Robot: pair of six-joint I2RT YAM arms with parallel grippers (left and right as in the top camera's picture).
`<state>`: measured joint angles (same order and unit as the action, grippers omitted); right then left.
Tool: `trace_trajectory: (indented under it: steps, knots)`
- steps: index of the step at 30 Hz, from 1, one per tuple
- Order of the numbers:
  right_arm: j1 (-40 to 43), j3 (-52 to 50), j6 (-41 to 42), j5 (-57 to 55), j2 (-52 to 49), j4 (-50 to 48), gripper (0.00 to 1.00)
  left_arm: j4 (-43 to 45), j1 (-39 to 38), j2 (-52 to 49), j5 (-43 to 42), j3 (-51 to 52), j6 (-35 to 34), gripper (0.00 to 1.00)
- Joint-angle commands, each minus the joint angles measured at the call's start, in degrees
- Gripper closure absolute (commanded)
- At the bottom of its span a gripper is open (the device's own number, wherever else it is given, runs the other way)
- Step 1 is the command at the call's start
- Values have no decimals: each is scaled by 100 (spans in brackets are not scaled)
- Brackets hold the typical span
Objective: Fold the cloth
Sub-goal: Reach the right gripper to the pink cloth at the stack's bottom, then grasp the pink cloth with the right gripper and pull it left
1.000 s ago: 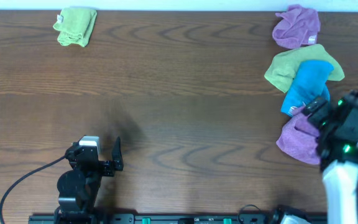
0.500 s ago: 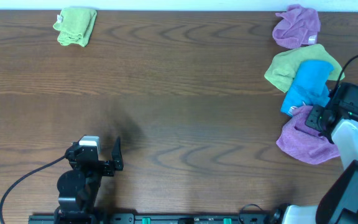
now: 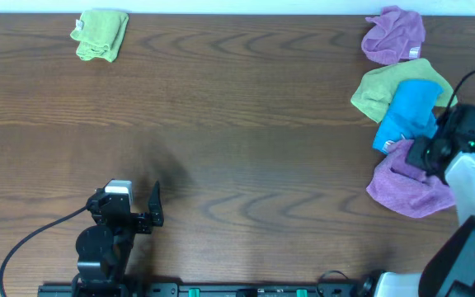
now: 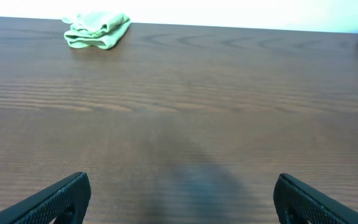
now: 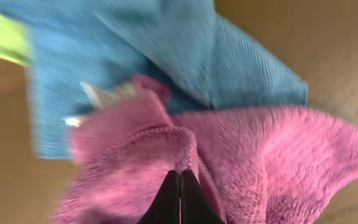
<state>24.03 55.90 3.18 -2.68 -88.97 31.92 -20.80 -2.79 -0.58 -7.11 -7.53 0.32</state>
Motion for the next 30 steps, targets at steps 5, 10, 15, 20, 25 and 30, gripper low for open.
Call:
trace_trajectory:
  steps: [5, 10, 15, 20, 25, 30]
  knots:
    - [-929, 1386, -28, 1696, 667, 50, 99, -39, -13, 31, 4, 116, 98, 5]
    - [-2105, 1742, -28, 2245, 667, -92, 99, -39, -13, 31, 4, 116, 98, 4]
    - [-3558, 1755, -70, 2118, 629, -605, 99, -39, -13, 31, 4, 116, 98, 4]
    - [-4450, 1757, -72, 1307, 623, -826, 99, -39, -13, 33, 4, 116, 98, 5]
    - [-4465, 1757, -68, 931, 612, -1161, 99, -39, -13, 31, 4, 116, 98, 5]
    - [-4389, 1759, -68, 98, 479, -1816, 99, -39, -13, 31, 4, 116, 98, 5]
